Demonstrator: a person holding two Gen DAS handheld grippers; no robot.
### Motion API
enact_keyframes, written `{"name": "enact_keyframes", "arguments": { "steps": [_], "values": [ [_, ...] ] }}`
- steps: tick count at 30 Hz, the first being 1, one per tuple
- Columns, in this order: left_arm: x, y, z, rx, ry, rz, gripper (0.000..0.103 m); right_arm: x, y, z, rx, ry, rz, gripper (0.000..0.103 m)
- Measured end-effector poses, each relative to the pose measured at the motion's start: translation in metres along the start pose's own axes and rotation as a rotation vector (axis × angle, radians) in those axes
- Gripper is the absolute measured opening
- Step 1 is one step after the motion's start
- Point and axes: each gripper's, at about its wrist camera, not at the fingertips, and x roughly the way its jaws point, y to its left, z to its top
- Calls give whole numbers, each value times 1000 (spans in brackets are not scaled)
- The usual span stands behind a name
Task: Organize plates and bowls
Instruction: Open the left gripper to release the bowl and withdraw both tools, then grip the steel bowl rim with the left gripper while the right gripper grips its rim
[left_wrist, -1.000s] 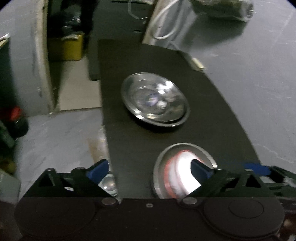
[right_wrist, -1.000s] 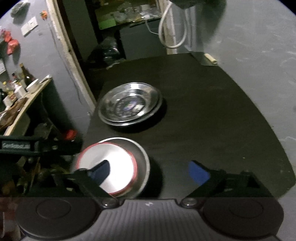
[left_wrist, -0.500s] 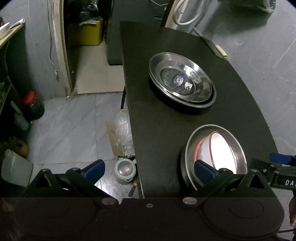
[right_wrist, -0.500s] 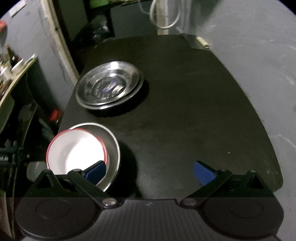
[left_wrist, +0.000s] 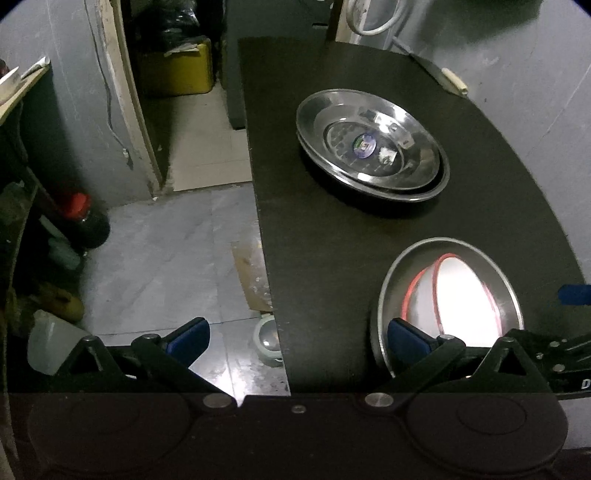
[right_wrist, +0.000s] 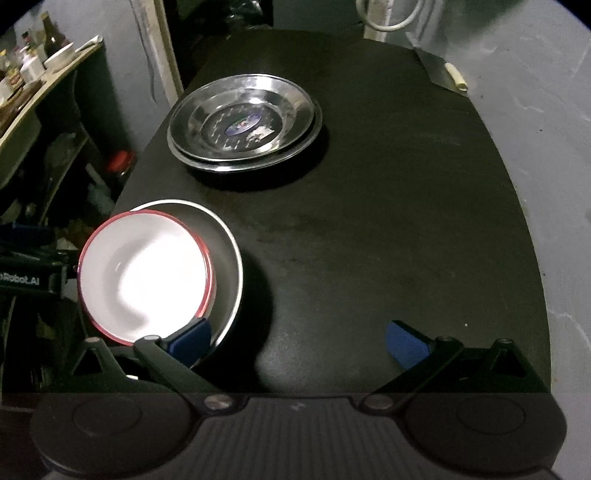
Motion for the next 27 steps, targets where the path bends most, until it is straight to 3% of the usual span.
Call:
{"name": "enact_keyframes", "arguments": {
  "steps": [22, 27],
  "values": [
    [2, -1, -4, 60, 36, -20, 102, 13, -12, 5, 16, 35, 34, 103],
    [2, -4, -1, 88, 41, -48, 95, 15, -13, 5, 18, 44, 40, 103]
  ]
}}
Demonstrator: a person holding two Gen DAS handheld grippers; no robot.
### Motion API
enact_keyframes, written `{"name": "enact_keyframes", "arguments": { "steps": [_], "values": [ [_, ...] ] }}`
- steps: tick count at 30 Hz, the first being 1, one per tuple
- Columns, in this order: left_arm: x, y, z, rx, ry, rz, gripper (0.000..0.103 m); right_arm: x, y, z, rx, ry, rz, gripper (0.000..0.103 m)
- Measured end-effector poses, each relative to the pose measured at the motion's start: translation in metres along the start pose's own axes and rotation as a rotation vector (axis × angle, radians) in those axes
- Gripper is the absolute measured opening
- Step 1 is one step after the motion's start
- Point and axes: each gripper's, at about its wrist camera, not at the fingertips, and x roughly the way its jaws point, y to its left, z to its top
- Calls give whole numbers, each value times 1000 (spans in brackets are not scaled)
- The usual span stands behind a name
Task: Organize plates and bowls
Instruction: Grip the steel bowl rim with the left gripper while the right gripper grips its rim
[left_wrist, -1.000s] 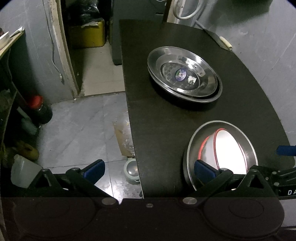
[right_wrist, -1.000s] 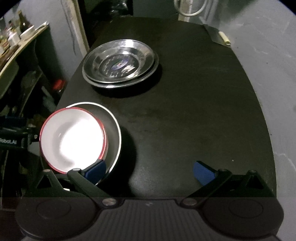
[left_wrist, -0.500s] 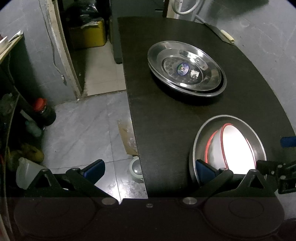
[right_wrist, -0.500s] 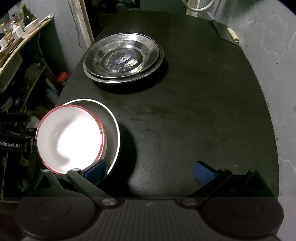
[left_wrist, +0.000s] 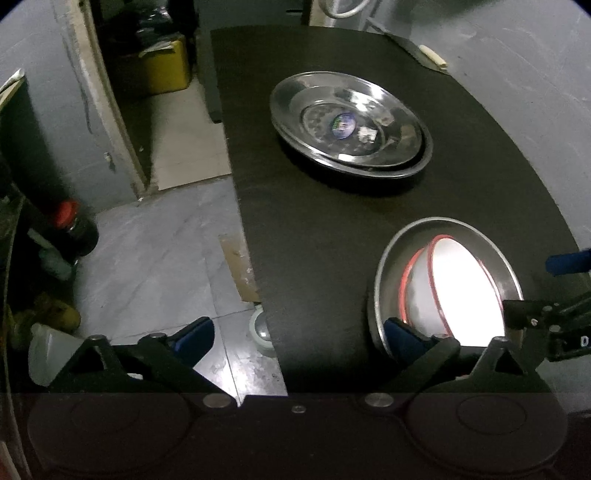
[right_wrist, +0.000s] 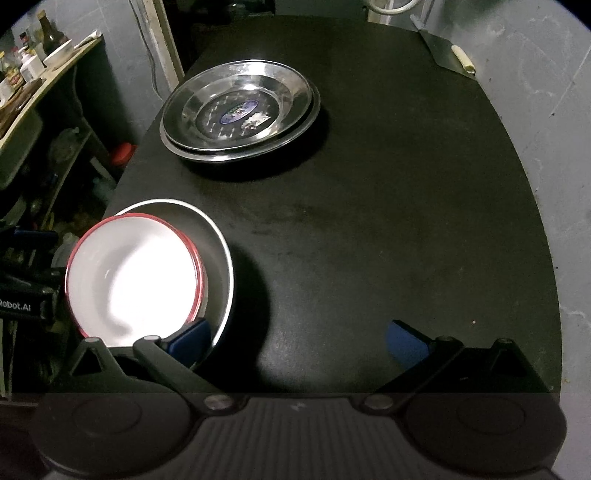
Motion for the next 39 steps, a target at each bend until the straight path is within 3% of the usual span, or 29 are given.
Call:
{"name": "enact_keyframes", "arguments": {
  "steps": [6, 16, 24, 31, 39],
  "values": [
    [0, -3, 0, -9, 7, -66, 75, -1, 2, 1, -13, 1, -5, 101],
    [3, -8, 6, -39, -7, -143, 42, -2, -2, 3, -13, -1, 40, 88],
    [6, -18, 11, -10, -28, -161, 29, -4, -5, 5, -18, -5, 76, 70],
    [5, -26, 13, 19, -35, -161, 13, -5, -9, 7, -10, -4, 168, 42],
    [5, -30, 14, 41, -32, -154, 7, -2, -17, 7, 33, 10, 232, 38]
  ]
}}
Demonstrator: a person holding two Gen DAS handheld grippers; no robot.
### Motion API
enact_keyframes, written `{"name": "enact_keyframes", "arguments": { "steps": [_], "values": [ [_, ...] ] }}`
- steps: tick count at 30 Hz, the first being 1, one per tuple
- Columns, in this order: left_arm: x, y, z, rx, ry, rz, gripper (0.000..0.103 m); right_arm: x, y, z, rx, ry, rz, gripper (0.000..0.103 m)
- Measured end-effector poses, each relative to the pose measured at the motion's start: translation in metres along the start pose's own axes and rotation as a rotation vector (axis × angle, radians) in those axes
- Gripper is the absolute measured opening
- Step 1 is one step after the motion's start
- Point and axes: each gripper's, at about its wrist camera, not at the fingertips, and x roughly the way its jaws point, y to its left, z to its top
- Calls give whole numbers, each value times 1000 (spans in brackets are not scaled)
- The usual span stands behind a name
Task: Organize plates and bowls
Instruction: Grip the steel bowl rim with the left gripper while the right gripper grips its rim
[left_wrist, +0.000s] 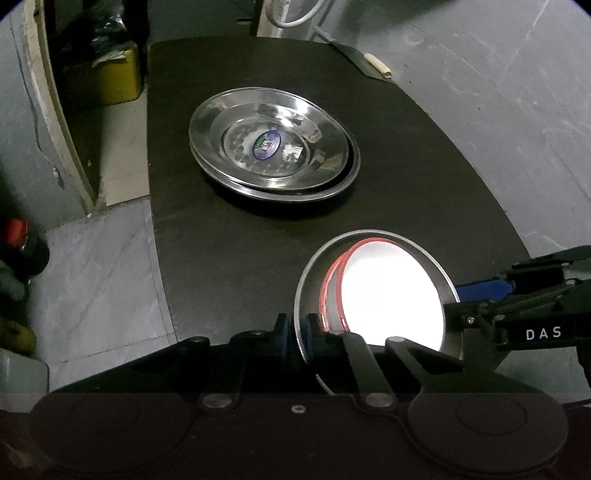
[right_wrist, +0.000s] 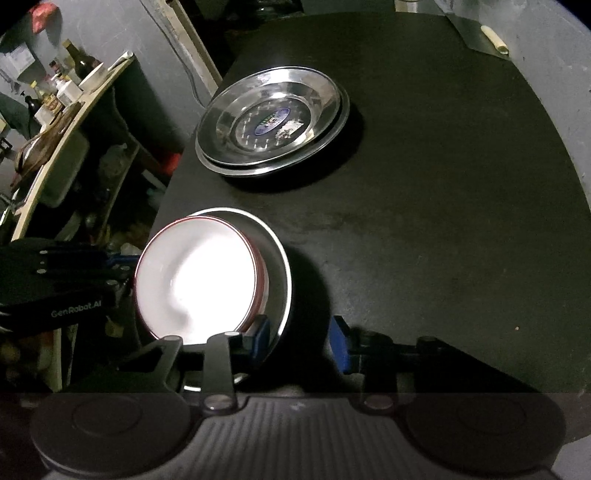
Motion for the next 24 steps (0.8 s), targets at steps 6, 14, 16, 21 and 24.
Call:
{"name": "enact_keyframes", "arguments": {
  "steps": [6, 14, 16, 21, 24],
  "values": [
    [1, -2, 2, 15, 3, 12, 6, 2, 2, 1, -12, 4, 63, 17],
    [0, -2, 2, 8, 3, 5, 6, 6, -8, 2, 48, 14, 111, 17],
    [1, -3, 3, 7, 3, 5, 6, 7, -7, 2, 50, 16, 112, 17],
    [1, -2, 3, 8, 4, 4, 6, 8, -6, 3, 45, 20, 109, 17],
    [1, -2, 3, 7, 4, 4, 6, 8, -4, 3, 39, 23, 105, 17]
  ]
}}
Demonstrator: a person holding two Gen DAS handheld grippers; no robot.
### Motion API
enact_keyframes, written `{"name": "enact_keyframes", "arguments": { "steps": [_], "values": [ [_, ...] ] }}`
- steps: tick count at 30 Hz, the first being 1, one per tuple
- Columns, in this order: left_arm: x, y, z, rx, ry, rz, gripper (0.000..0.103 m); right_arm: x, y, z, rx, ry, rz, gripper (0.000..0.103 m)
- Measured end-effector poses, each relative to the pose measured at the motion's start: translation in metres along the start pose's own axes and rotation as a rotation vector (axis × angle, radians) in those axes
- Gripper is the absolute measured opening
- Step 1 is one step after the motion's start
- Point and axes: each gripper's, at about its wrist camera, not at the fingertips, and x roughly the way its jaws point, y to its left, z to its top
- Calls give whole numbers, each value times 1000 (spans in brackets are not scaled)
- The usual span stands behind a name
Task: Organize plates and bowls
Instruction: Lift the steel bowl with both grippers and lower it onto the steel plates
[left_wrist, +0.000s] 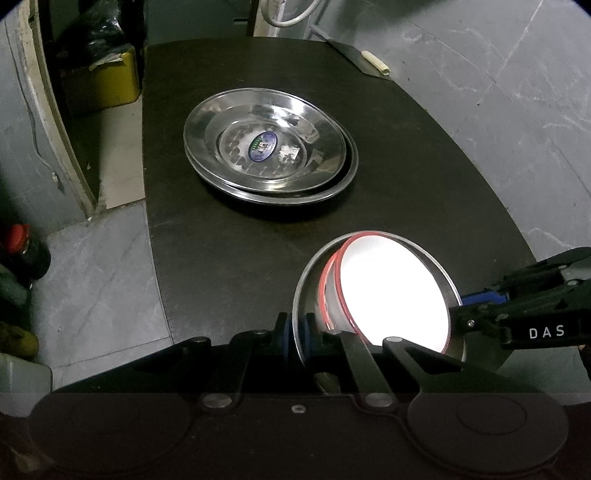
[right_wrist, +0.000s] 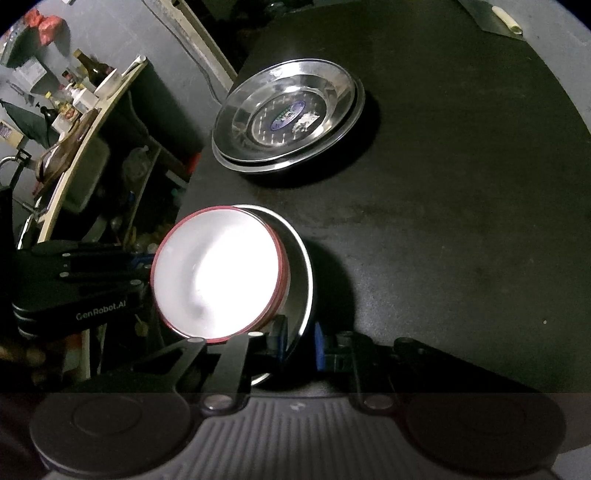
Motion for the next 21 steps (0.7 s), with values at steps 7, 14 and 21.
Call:
{"name": "enact_keyframes", "arguments": {
  "steps": [7, 14, 21],
  "values": [
    [0, 4, 0, -19, -1, -14, 6, 0, 0, 0, 0, 2, 2, 18],
    [1, 5, 1, -29, -4, -20, 6, 0, -2, 0, 11, 4, 12, 18],
    [2, 7, 2, -43, -3, -25, 6, 1, -17, 0, 97, 1, 73, 17]
  ]
}}
